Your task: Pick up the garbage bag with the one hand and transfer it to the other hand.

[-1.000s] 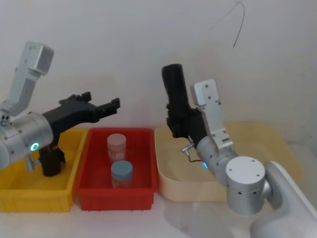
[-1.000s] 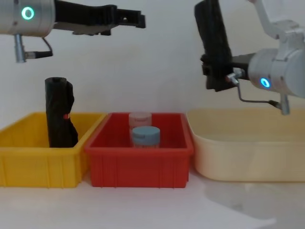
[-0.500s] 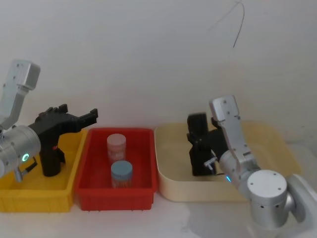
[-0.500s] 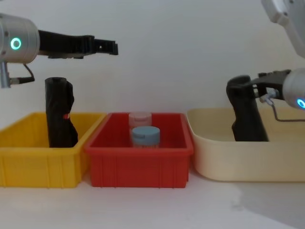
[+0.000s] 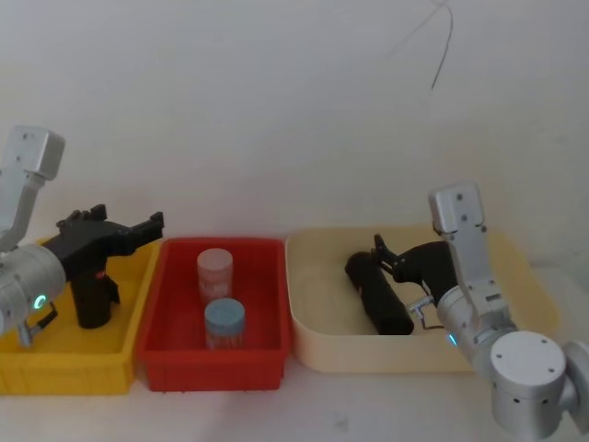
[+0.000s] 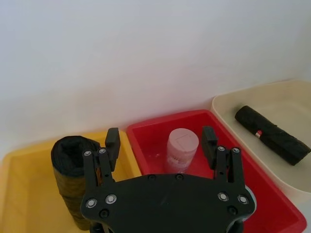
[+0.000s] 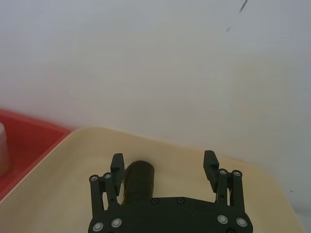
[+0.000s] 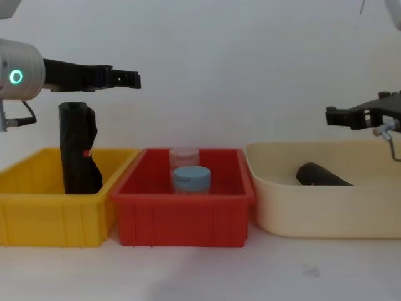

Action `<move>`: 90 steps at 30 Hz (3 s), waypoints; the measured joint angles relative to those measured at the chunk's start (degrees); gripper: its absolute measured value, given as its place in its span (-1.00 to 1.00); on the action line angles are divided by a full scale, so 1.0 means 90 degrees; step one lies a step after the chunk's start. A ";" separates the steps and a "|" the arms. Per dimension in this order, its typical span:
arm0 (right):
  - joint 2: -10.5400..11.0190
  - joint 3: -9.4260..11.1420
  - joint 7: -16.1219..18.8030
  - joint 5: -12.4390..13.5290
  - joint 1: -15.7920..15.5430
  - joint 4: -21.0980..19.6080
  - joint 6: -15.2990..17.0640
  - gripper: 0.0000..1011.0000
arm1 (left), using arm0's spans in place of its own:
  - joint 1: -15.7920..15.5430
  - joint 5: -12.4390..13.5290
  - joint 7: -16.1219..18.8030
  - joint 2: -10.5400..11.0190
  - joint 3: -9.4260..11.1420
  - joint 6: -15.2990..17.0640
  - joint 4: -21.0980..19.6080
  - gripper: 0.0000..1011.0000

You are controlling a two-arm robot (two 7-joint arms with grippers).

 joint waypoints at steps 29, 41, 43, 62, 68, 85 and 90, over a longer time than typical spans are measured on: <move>0.0440 -0.0301 0.1707 0.0661 -0.0446 -0.1062 0.0565 0.98 | 0.0012 0.0072 0.0097 -0.0008 0.0001 -0.0060 0.0114 0.98; 0.0464 -0.0832 0.2475 0.0825 -0.0102 -0.0983 0.0891 0.98 | 0.0012 0.0078 0.0105 -0.0008 0.0001 -0.0065 0.0123 0.98; 0.0439 -0.0908 0.2583 0.0841 -0.0027 -0.0934 0.0930 0.98 | 0.0012 0.0078 0.0106 -0.0008 0.0001 -0.0065 0.0123 0.98; -0.0033 -0.1714 0.3190 0.0833 0.1034 0.0441 0.1056 0.98 | 0.0011 0.0077 0.0106 -0.0008 0.0001 -0.0064 0.0124 0.98; -0.0114 -0.1793 0.3182 0.0797 0.1269 0.0885 0.0971 0.98 | 0.0011 0.0077 0.0105 -0.0008 0.0001 -0.0064 0.0123 0.98; -0.0025 -0.2041 0.3334 0.0690 0.1678 0.1619 0.0757 0.98 | 0.0011 0.0077 0.0105 -0.0008 0.0001 -0.0064 0.0123 0.98; 0.0007 -0.2110 0.3397 0.0682 0.1750 0.1756 0.0732 0.98 | 0.0011 0.0077 0.0105 -0.0008 0.0001 -0.0064 0.0123 0.98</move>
